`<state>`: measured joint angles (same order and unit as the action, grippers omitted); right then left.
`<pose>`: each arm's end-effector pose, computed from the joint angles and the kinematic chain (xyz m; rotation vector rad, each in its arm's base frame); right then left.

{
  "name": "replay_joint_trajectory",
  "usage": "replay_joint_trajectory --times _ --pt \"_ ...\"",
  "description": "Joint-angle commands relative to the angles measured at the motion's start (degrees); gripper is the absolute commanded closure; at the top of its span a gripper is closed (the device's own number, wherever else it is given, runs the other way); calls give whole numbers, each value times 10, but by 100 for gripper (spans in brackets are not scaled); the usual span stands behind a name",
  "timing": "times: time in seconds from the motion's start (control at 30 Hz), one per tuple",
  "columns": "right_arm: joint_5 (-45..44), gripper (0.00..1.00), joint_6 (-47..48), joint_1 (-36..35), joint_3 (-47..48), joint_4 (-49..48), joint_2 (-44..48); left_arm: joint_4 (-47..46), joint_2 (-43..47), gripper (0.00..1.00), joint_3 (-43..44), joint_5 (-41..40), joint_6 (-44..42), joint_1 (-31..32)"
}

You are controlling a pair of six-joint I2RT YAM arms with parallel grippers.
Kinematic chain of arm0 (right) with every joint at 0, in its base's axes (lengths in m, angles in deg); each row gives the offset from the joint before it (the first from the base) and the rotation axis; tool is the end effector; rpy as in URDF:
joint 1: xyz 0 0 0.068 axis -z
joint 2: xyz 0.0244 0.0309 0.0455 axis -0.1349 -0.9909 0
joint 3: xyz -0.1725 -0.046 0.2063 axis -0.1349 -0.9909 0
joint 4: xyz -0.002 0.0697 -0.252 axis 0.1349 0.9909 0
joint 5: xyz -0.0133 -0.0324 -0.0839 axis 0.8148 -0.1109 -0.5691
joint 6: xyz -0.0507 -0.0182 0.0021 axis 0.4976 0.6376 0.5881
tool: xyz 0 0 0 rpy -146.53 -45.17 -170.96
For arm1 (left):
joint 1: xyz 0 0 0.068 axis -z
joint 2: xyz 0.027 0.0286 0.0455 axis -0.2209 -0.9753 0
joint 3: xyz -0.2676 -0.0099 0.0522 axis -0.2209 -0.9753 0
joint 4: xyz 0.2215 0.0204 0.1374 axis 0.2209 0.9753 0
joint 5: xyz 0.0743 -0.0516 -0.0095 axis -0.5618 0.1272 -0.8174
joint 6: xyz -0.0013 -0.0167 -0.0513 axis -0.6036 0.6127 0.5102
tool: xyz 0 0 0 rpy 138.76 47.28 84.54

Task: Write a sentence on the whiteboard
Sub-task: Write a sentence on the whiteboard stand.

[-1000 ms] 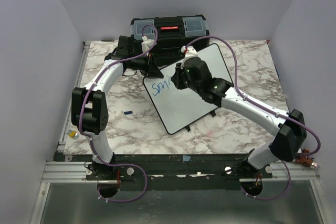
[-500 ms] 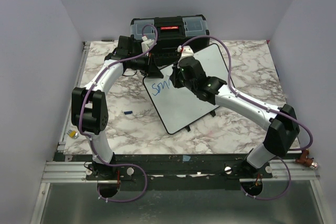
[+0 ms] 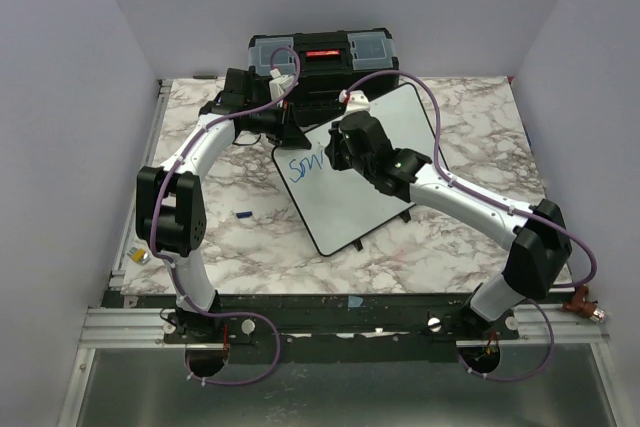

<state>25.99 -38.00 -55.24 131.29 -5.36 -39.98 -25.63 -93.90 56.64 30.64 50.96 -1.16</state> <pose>0.2608 0.2679 0.3212 -0.2680 2.0420 0.4239 0.3903 -0.1111 0.2819 0.6744 2.1399 -1.3130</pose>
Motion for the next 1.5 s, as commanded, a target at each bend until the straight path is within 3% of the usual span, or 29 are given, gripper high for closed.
replay_joint_trajectory --times 0.0,0.33,1.1,1.47 --pt "-15 99 -7 3 -9 25 16 -45 17 100 2 -26 -49 4" --pt "-73 99 7 11 -39 -43 71 -48 20 100 -3 -28 -50 4" --pt "2 99 -9 31 0 -65 11 -47 18 100 -3 -27 -49 3" --pt "13 99 -16 31 -26 -61 12 -46 18 100 -2 -27 -50 3"
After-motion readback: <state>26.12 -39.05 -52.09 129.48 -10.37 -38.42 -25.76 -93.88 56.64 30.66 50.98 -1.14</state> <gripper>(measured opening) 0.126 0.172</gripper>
